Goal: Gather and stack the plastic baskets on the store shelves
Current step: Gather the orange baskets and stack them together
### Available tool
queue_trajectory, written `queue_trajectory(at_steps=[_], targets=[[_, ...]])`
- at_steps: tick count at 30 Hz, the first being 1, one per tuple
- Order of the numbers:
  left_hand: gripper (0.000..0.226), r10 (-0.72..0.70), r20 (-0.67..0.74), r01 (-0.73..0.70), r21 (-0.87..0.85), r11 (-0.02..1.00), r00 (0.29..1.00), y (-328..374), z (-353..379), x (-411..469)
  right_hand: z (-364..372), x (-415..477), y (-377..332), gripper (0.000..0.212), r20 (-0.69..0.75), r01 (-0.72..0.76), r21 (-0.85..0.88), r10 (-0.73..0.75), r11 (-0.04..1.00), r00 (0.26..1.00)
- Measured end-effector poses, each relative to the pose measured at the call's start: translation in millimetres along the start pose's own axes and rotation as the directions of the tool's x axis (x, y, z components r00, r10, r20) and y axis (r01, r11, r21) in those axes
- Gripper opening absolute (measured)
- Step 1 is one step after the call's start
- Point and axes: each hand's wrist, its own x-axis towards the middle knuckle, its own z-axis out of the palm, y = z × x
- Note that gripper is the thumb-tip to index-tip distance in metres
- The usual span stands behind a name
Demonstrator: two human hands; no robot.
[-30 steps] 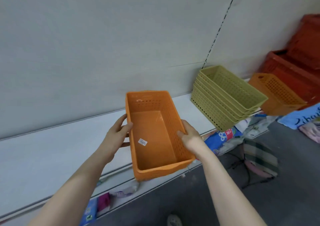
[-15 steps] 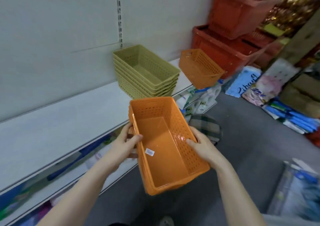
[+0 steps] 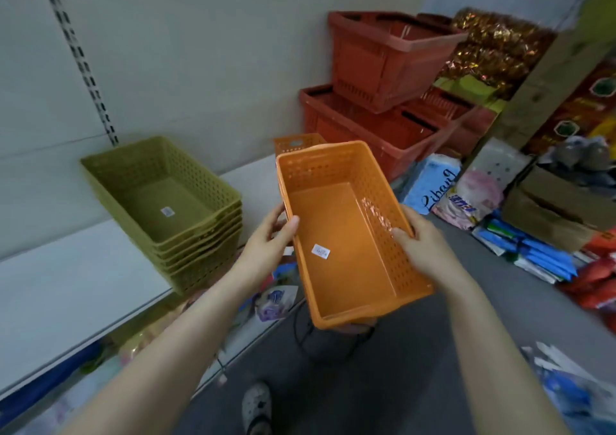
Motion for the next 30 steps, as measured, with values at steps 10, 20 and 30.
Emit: queue_trajectory(at_steps=[10, 20, 30], targets=[[0.049, -0.191, -0.238, 0.152, -0.176, 0.973, 0.952, 16.6, 22.9, 193.8, -39.6, 207.3, -47.9, 0.042, -0.176, 0.184, -0.069, -0.194, 0.98, 0.965], [0.07, -0.366, -0.245, 0.327, -0.189, 0.926, 0.898, 2.7, 31.0, 260.5, -14.5, 323.3, -33.3, 0.045, 0.014, 0.202, -0.11, -0.202, 0.973, 0.979], [0.081, -0.282, -0.498, 0.218, -0.184, 0.959, 0.82, -1.0, 30.4, 256.1, 51.3, 367.5, -2.2, 0.028, 0.273, 0.086, 0.036, -0.093, 0.996, 0.958]])
